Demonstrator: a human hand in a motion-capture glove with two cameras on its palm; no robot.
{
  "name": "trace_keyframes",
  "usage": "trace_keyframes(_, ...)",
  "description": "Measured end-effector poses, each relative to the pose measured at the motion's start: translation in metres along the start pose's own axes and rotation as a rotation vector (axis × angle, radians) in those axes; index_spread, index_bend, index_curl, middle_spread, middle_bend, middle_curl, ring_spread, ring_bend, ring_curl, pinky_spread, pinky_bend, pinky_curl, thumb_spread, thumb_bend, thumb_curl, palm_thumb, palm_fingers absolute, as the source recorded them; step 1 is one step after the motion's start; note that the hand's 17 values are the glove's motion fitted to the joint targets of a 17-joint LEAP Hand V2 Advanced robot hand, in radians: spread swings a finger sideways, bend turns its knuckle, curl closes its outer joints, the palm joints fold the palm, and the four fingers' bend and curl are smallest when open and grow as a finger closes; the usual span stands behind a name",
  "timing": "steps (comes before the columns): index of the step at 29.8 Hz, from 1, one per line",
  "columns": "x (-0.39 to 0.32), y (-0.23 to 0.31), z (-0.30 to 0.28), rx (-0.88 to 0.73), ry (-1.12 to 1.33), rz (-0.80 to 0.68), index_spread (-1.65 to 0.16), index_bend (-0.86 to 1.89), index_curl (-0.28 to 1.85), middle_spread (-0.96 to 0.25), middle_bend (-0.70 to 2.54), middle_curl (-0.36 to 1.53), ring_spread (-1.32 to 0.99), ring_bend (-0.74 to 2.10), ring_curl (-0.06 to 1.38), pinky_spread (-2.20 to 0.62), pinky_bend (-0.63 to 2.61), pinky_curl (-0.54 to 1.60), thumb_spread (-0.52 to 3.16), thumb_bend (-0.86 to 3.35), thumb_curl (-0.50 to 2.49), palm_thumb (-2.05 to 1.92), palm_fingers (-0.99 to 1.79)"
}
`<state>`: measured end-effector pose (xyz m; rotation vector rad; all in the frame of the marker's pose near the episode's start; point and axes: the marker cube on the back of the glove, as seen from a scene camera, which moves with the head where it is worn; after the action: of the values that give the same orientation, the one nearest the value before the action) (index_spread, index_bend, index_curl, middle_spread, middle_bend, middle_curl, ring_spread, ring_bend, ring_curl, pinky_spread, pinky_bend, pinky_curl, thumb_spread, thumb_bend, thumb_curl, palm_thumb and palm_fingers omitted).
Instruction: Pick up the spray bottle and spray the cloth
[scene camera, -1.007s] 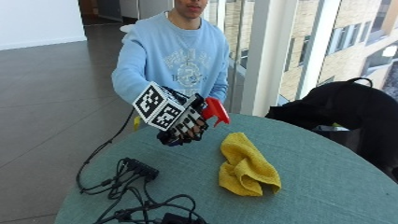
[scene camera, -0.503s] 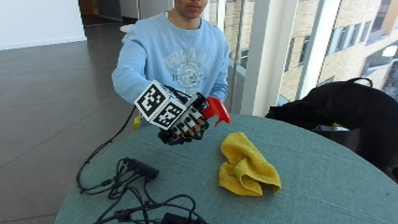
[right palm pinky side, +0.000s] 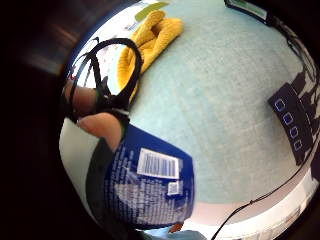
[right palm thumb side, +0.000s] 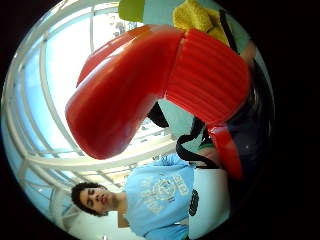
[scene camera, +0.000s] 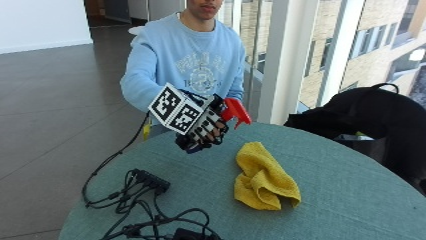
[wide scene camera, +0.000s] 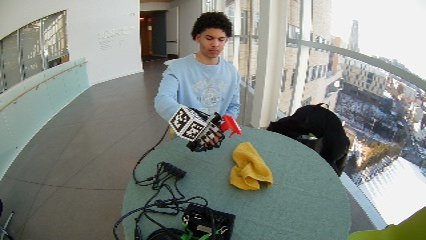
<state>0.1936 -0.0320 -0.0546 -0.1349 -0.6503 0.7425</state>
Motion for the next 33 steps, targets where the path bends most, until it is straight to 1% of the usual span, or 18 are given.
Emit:
trace_keyframes(11,-0.071,-0.005,0.042,0.03,-0.15,-0.235,-0.2,0.14,0.37,-0.1,0.38,0.51,-0.03,0.52,0.41,0.1,0.25,0.37,0.78,-0.03,0.61,0.92,1.16)
trace_keyframes(20,-0.13,-0.014,0.087,0.061,-0.292,-0.436,-0.2,0.15,0.38,-0.09,0.39,0.5,-0.03,0.51,0.41,0.09,0.24,0.37,0.85,-0.03,0.59,0.9,1.15)
trace_keyframes(27,-0.166,-0.027,0.13,0.053,-0.377,-0.557,-0.21,0.16,0.39,-0.09,0.4,0.5,-0.04,0.49,0.4,0.08,0.21,0.36,0.89,-0.03,0.57,0.88,1.14)
trace_keyframes(33,-0.185,-0.043,0.177,0.065,-0.466,-0.619,-0.22,0.16,0.4,-0.09,0.39,0.5,-0.05,0.45,0.39,0.06,0.18,0.36,0.93,-0.02,0.56,0.88,1.12)
